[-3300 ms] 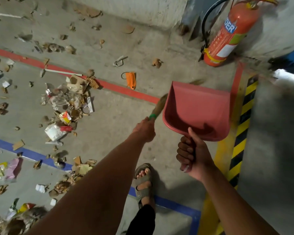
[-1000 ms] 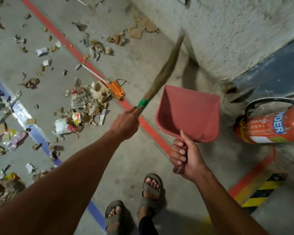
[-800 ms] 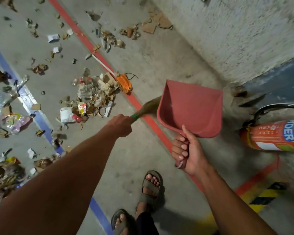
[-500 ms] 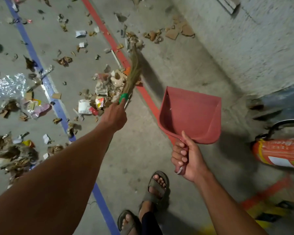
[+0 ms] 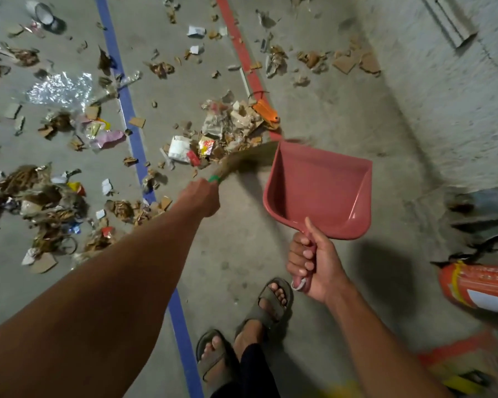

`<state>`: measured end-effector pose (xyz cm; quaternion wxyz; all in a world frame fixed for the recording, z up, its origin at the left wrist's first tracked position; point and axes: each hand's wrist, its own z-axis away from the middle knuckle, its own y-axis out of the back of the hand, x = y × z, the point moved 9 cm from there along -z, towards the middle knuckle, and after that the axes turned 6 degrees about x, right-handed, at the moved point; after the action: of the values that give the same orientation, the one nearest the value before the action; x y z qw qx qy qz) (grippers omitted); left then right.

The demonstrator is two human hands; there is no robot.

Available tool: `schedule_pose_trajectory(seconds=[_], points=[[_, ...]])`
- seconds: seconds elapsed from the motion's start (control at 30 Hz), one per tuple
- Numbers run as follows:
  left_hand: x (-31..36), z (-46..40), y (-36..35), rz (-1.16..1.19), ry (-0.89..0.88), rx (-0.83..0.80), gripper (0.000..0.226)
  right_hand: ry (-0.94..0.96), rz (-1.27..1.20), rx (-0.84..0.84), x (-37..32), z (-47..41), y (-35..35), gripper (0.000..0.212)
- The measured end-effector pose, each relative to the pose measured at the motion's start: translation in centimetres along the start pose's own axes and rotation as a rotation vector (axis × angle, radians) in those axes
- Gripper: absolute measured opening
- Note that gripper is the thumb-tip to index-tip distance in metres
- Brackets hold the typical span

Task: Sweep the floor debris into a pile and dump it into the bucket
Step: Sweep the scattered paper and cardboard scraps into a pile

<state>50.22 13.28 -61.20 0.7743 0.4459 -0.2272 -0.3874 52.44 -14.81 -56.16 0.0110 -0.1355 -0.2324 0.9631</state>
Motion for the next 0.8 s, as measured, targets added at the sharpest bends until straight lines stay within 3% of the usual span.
schedule_pose_trajectory(seconds=[0.17, 0.47, 0.63, 0.8], points=[[-3.5, 1.4, 2.2, 0.122, 0.050, 0.203, 0.057, -0.034, 0.035, -0.002, 3.0, 0.4, -0.2, 0.046], [-1.6, 8.9, -1.2, 0.187, -0.088, 0.143, 0.062, -0.049, 0.064, -0.042, 3.3, 1.4, -4.7, 0.046], [-0.6, 4.4, -2.3, 0.092, -0.119, 0.081, 0.060, -0.050, 0.127, -0.049, 3.0, -0.6, -4.8, 0.046], [-5.0, -0.9, 0.3, 0.137, 0.036, 0.138, 0.052, -0.065, 0.149, -0.032, 3.9, -1.8, -3.9, 0.046]])
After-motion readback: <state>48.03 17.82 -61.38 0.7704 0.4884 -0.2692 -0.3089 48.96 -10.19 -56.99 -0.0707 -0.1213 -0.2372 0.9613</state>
